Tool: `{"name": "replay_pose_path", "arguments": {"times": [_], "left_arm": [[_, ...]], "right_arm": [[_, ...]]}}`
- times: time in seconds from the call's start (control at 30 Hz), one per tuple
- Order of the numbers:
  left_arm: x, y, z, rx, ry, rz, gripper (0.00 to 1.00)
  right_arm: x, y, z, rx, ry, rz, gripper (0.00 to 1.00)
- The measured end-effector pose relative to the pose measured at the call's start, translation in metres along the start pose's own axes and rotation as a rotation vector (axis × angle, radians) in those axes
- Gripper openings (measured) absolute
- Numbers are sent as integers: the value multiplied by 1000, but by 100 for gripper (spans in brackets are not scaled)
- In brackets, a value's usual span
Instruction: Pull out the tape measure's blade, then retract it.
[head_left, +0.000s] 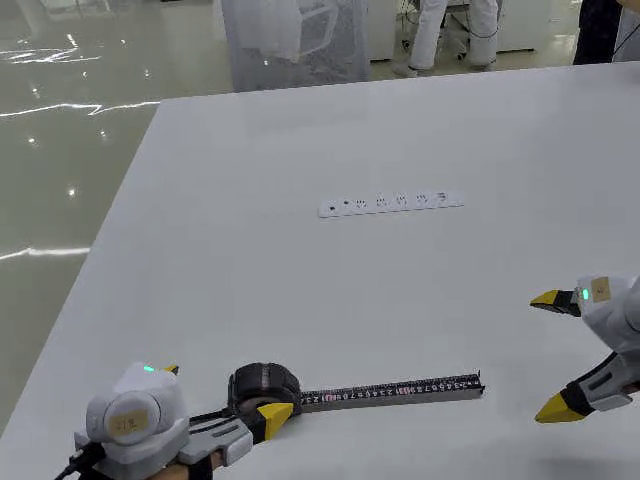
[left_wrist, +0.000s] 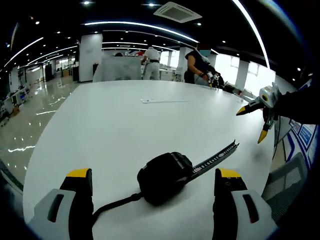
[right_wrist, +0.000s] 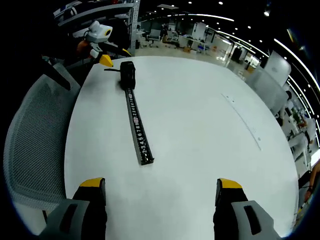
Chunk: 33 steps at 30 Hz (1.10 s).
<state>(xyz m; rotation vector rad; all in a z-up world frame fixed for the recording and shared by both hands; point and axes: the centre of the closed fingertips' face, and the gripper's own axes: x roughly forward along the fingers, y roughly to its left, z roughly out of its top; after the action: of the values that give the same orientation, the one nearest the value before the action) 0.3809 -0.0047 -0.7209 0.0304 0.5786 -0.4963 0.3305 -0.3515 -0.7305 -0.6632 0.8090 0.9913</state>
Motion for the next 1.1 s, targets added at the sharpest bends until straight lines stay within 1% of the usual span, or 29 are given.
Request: {"name": "replay_pose_path", "arguments": {"times": [0.03, 0.1, 0.13, 0.2, 0.23, 0.3, 0.33, 0.37, 0.4, 0.5, 0.6, 0.67, 0.73, 0.8, 0.87, 1.0, 1.1], "left_arm": [[1, -2, 1, -8, -10, 1, 99], [1, -2, 2, -9, -29, 32, 99], [1, -4, 1, -8, -27, 34, 99], [1, -6, 0, -11, -40, 49, 99], [0, -6, 0, 6, -48, 67, 99], [0, -7, 0, 17, -53, 83, 99], [1, -6, 2, 35, -66, 94, 99], [0, -8, 4, 38, -77, 96, 99], [1, -13, 6, 34, -94, 83, 99], [5, -18, 7, 42, -120, 72, 99], [9, -20, 5, 33, -113, 74, 99], [12, -18, 2, 10, -103, 83, 99], [13, -16, 2, 2, -112, 96, 99], [15, -16, 1, 1, -112, 95, 99], [15, -17, 1, 16, -115, 98, 99], [17, -18, -1, 17, -113, 95, 99], [20, -19, -1, 10, -117, 95, 99]], "right_arm": [[2, 1, 0, -4, 2, 7, 87], [6, 1, 0, -21, 9, 20, 85], [8, 1, 1, -23, 11, 24, 84], [11, 2, 1, -28, 13, 35, 82], [13, 3, 2, -36, 18, 43, 80], [15, 3, 2, -40, 19, 52, 79], [18, 4, 3, -42, 22, 58, 79], [19, 4, 3, -47, 24, 62, 78], [20, 5, 4, -56, 28, 69, 77], [23, 3, 5, -67, 35, 76, 76], [25, 0, 5, -71, 39, 82, 74], [28, -2, 4, -75, 42, 88, 74], [32, -4, 2, -80, 52, 95, 73], [36, -5, 2, -85, 58, 97, 73], [40, -5, 1, -86, 66, 100, 72], [47, -2, 0, -85, 84, 109, 69], [49, 1, -1, -99, 80, 113, 64]]}}
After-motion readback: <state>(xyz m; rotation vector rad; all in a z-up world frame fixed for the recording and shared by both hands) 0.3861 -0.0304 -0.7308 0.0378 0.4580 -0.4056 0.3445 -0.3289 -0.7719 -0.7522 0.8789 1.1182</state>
